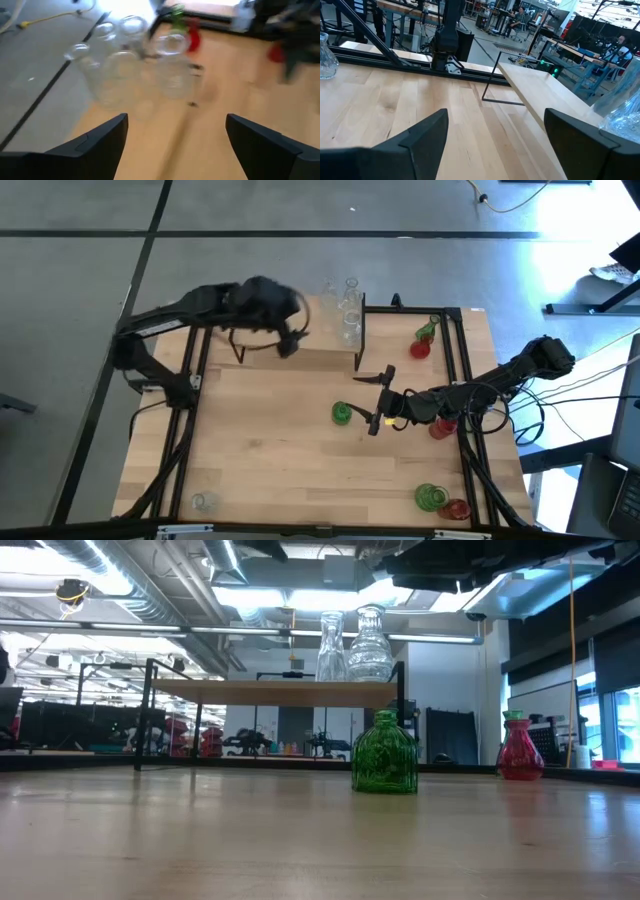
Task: Sort vases onto shelf
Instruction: Put the transparent vase aligned with the other transparent vases on the shelf
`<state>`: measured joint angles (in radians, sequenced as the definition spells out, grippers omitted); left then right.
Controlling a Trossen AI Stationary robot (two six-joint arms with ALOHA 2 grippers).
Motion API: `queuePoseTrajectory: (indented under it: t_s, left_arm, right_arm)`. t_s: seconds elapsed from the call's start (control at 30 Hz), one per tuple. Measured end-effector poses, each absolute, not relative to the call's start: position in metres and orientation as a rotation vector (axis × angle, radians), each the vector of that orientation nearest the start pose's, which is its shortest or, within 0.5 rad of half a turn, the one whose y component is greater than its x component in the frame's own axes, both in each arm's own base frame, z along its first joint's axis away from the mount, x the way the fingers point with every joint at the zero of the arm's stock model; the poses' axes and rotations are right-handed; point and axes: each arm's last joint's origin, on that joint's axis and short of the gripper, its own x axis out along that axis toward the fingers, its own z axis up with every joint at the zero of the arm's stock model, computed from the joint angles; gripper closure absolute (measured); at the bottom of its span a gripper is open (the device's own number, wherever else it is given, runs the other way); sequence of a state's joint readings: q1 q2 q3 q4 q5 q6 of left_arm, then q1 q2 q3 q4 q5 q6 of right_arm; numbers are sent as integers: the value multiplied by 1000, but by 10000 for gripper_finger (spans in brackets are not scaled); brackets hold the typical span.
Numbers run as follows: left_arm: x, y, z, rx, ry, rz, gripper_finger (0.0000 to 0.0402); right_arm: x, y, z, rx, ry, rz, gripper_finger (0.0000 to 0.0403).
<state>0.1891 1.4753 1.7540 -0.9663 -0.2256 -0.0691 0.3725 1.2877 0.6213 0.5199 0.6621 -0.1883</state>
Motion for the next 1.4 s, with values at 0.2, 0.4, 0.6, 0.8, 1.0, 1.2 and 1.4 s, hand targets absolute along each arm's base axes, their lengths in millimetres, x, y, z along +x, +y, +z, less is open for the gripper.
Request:
queuePoseTrajectory:
  t_s: [0.2, 0.4, 0.6, 0.8, 1.0, 1.2, 1.4]
  left_arm:
    - [245, 5, 436, -145, 717, 291, 71]
    - [222, -42, 436, -257, 729, 170, 71]
    - [218, -82, 419, -307, 795, 96, 72]
    - [209, -120, 390, -383, 832, 137, 72]
    - [188, -152, 381, -436, 771, 182, 72]
    - [161, -174, 377, -508, 769, 208, 72]
    - [141, -201, 369, -592, 796, 187, 72]
  right_arm:
    - [254, 80, 239, -265, 164, -275, 87]
    - [253, 80, 237, -275, 182, -272, 87]
    - [253, 80, 235, -280, 193, -264, 87]
    - [253, 81, 235, -283, 199, -241, 87]
    - [254, 83, 236, -266, 175, -161, 87]
    - [256, 85, 249, -201, 40, -112, 87]
    - [256, 86, 260, -101, -65, -83, 87]
